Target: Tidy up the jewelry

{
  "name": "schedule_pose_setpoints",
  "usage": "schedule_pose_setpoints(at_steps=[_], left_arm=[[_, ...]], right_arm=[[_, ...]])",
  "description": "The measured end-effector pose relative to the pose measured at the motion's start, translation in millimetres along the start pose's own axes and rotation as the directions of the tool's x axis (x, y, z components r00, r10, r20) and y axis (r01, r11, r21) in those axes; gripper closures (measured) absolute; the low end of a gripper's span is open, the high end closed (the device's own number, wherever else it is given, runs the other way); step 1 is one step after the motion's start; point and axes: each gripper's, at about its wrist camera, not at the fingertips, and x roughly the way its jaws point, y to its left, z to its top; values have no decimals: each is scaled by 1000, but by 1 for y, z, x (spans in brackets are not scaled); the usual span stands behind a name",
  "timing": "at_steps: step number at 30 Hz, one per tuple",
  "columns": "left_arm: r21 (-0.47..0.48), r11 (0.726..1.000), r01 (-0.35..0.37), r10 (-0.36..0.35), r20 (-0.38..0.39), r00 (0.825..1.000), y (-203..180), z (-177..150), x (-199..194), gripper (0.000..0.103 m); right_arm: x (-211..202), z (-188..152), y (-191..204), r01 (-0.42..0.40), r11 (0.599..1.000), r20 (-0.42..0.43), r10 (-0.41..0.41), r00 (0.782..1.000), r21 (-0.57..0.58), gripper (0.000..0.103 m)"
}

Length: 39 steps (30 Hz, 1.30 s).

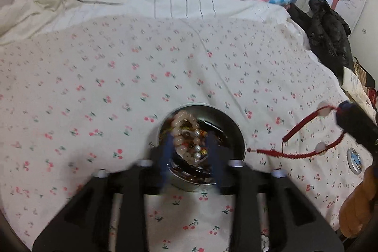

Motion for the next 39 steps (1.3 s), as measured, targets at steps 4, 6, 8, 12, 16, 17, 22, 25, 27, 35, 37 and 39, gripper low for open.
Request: schedule_pose_setpoints(at_steps=[4,6,8,12,16,17,22,25,27,35,37,39], left_arm=[[14,999,-29,28,25,999,3,3,-16,51],[-9,999,-34,34,37,999,10,4,-26,45],[-50,998,-32,34,48,998,19,3,-36,41],[-152,988,-29,38,57,998,47,-8,-56,34],[-225,973,-45,61,62,996,66,-23,-64,30],[-246,968,-52,69,61,996,70,-25,-63,29],[-252,965,-70,86,52,995,70,-26,-55,28],[-188,977,-104,115,49,992,54,-26,-51,22],[-164,981,-101,110,49,993,47,-26,-50,20],[-174,979,-105,114,39,993,46,-28,-49,18],[-171,979,-115,123,36,992,45,-29,-48,17],[-167,978,-122,129,35,991,44,-30,-49,16]], right_arm=[[1,0,0,-1,1000,-1,1,1000,6,99],[3,1,1,-6,1000,-1,6,1000,8,99],[7,4,2,-15,1000,-2,15,1000,10,99],[20,11,8,-34,999,-3,34,999,7,99],[35,16,15,-45,999,-13,45,999,1,99],[38,16,16,-44,999,-17,44,999,-1,99],[56,7,17,-23,1000,-64,23,998,-10,99],[63,1,13,7,1000,-89,-8,996,-11,99],[68,-3,9,32,999,-113,-33,993,-11,99],[89,-19,1,152,985,-189,-165,968,-80,99],[95,-23,4,192,973,-202,-215,955,-127,98],[100,-29,6,221,960,-212,-255,943,-172,98]])
